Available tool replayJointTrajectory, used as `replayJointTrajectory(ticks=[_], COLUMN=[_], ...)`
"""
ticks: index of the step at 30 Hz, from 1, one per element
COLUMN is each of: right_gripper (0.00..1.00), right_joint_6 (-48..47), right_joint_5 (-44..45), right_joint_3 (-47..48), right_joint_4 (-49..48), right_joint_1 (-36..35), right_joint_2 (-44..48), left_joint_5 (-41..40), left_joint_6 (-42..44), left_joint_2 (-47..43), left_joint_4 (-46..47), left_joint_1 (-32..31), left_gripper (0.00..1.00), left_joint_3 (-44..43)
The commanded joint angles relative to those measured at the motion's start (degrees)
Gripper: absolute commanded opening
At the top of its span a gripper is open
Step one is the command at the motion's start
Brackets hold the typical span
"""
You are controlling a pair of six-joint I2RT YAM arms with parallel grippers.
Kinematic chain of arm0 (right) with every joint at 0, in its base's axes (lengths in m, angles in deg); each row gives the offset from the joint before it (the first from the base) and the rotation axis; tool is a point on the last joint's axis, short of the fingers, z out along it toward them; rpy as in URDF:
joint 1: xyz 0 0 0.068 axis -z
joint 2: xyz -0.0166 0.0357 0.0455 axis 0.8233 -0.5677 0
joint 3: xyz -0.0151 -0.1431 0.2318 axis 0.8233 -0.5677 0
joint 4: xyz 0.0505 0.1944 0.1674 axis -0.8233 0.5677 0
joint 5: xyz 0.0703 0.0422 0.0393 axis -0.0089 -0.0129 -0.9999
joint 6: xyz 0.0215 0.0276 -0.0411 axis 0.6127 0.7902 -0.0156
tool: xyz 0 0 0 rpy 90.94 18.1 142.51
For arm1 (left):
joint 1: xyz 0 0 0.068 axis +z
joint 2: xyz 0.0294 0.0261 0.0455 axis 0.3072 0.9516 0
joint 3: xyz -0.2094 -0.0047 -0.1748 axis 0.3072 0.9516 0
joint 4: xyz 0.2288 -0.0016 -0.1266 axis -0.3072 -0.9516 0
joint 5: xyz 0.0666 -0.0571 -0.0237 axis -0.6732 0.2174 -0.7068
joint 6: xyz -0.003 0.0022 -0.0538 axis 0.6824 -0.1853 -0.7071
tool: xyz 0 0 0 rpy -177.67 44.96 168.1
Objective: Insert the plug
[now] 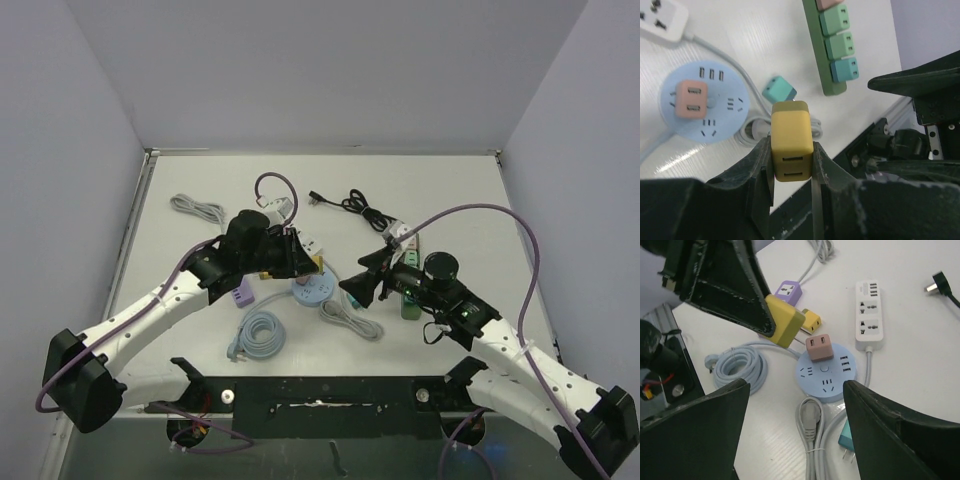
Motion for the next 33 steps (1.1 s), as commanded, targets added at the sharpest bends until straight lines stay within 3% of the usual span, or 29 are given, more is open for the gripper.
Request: replayJointTrajectory(ticks=[1, 7, 17, 22, 26, 28, 33], right_gripper=[0.77, 0.78, 0.73, 0.56, 0.29, 0.2, 0.17], right_joint_6=[-23.2, -40.8, -46.3, -47.3, -46.8, -45.8, -39.7], right_joint_5=[-3.5, -7.9, -17.2, -18.0, -17.2, -16.6, -13.8], right_joint_3=[-2.6, 1.1, 6.6, 8.2, 9.2, 9.3, 8.0], right_joint_4=[-14.3, -12.8, -11.9, -10.8, -11.0, -11.7, -17.2], right_joint_1=[-4.4, -8.3, -9.3, -9.6, -9.6, -9.8, -10.1], right_joint_2=[1.5, -6.3, -17.0, -19.3, -20.4, -20.5, -20.6], left_joint_5=[7.8, 11.5, 16.0, 17.2, 17.0, 15.5, 8.7], left_joint_6=[-4.6, -5.7, -7.2, -7.3, -7.4, -7.5, -7.7], left_joint_2=[-0.3, -0.6, -2.5, -2.8, -2.8, -3.3, -4.5], left_joint_4=[-4.6, -6.3, -5.6, -5.6, -5.4, -5.7, -6.7], left_joint_1=[0.7, 0.9, 1.1, 1.1, 1.2, 1.2, 1.2], left_gripper=[0.05, 0.05, 0.07, 0.09, 0.12, 0.19, 0.42], left_joint_3=[-4.4, -4.3, -1.6, -1.0, -1.2, -1.7, -2.2])
